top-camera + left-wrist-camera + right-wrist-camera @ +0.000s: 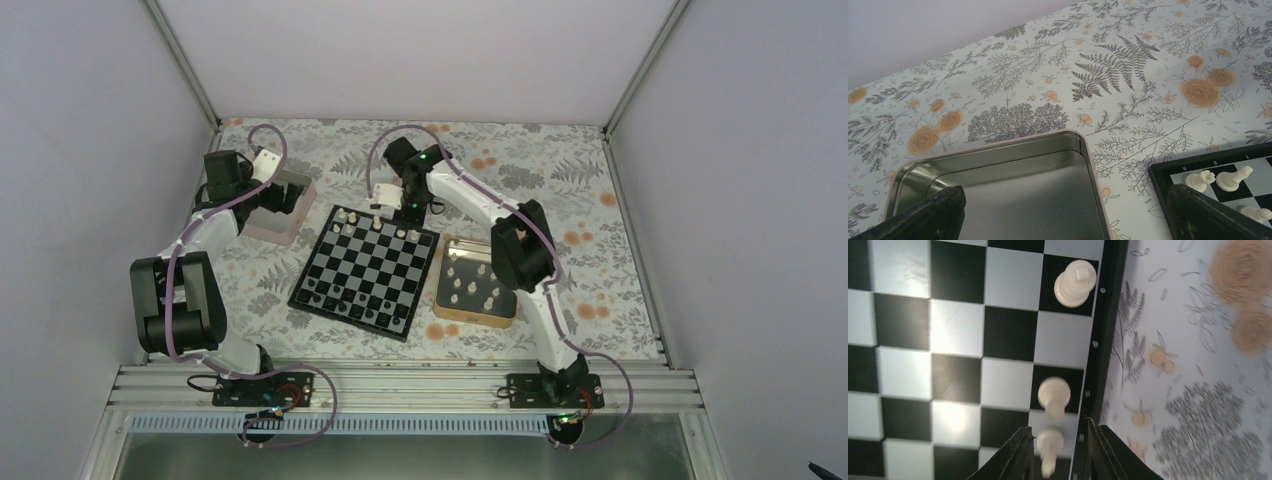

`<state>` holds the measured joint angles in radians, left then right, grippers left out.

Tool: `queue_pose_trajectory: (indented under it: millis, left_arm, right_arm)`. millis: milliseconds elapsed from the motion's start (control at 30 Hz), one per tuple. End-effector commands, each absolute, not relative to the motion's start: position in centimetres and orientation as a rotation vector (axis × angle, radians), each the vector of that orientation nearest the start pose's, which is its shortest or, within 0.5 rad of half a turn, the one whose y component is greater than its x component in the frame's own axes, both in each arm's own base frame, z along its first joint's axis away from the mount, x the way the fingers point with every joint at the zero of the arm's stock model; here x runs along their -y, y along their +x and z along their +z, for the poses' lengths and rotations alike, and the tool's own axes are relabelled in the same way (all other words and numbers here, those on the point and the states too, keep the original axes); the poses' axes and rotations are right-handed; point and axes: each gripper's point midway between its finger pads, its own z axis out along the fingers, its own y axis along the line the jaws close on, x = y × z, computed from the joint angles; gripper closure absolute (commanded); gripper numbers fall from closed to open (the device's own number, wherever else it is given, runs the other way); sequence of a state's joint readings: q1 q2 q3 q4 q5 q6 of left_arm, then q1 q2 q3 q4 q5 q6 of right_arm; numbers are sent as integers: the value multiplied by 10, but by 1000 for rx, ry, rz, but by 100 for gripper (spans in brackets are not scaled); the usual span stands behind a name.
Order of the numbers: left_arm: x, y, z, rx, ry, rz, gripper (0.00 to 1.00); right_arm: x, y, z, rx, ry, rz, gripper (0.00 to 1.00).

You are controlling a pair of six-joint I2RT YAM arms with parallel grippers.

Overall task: Set up the chess pieces on the board
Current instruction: Place the chess piece on the chessboard, then pick up the chess piece from the storage box.

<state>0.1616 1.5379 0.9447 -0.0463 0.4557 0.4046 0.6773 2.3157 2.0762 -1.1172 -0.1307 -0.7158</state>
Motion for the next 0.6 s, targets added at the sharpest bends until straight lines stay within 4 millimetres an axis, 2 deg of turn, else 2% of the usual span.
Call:
queue_pose_trajectory:
  millis: [0, 100, 200, 300, 400, 567]
  left_arm:
    - [6, 435, 161, -2058, 517, -178, 0]
    - [5, 435, 162, -2058, 516, -174, 0]
    - [5, 436, 162, -2056, 514, -172, 0]
    - [4, 437, 162, -2058, 511, -170, 0]
    - [3, 438, 160, -2064, 504, -167, 0]
    - [0, 440, 159, -2068, 496, -152, 0]
  right_arm:
    - [-306, 378, 137, -2179, -1766, 199, 69]
    - [-268, 369, 145, -2231, -1714, 175, 69]
    - [-225, 355, 139, -2318, -1649, 137, 69]
    - [-193, 328, 127, -2416, -1624, 144, 68]
    - [-170, 303, 115, -2477, -1599, 115, 68]
    - [-148, 284, 103, -2512, -1550, 86, 68]
